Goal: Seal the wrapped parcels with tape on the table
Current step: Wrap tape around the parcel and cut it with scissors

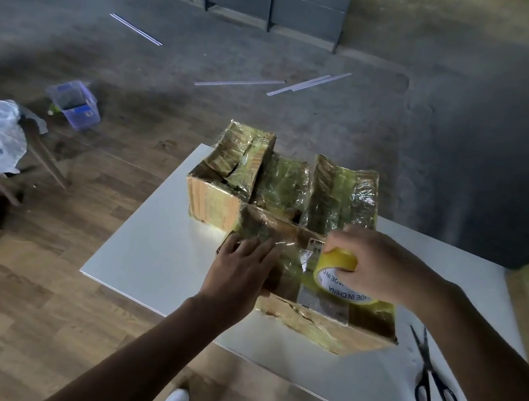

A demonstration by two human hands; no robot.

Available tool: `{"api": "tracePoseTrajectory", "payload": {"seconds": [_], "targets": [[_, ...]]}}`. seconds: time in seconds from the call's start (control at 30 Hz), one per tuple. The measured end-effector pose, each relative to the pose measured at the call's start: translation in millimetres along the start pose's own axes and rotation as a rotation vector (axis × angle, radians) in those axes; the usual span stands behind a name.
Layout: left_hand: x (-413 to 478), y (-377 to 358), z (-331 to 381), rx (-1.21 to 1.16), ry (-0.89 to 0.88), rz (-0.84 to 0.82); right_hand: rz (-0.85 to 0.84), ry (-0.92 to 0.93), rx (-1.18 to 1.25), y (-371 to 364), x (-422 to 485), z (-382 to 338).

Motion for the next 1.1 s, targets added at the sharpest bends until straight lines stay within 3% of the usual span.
{"api": "tracePoseTrajectory", "payload": {"seconds": [0.17,0.27,0.67,0.77,0.9,1.1], "targets": [[11.5,-2.4,16.8,0.049,-0.047,-0.145,0.058,0.029,0.045,-8.1,1.2,3.6],[12.4,-8.2,13.9,-0.031,0.033,-0.081,0.132,0.015,0.104,-10.7,-8.7,12.8],[10.7,-8.1,15.0,-0.022,0.061,-0.062,0.372,0.044,0.349,-28.6,-37.5,29.2],[10.1,-8.3,15.1,-0.027,0.059,-0.050,0.412,0.082,0.270,-32.6,-41.8,32.4],[9.0,-8.0,13.2,-0.006,0.049,-0.038,0.286,0.147,0.053,-16.0,-32.8,31.5],[8.2,-7.5,13.5,-0.010,0.018,0.019,-0.020,-0.016,-0.101,14.1,-27.3,24.9]]}}
Point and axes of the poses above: each hand's wrist, its own x-axis towards the middle knuckle, its own y-axis out of the back of the hand, z = x × y, the point moved 2 cm from there along x, towards the middle knuckle, and after that the axes turned 14 degrees about y, right-handed, at the moved point
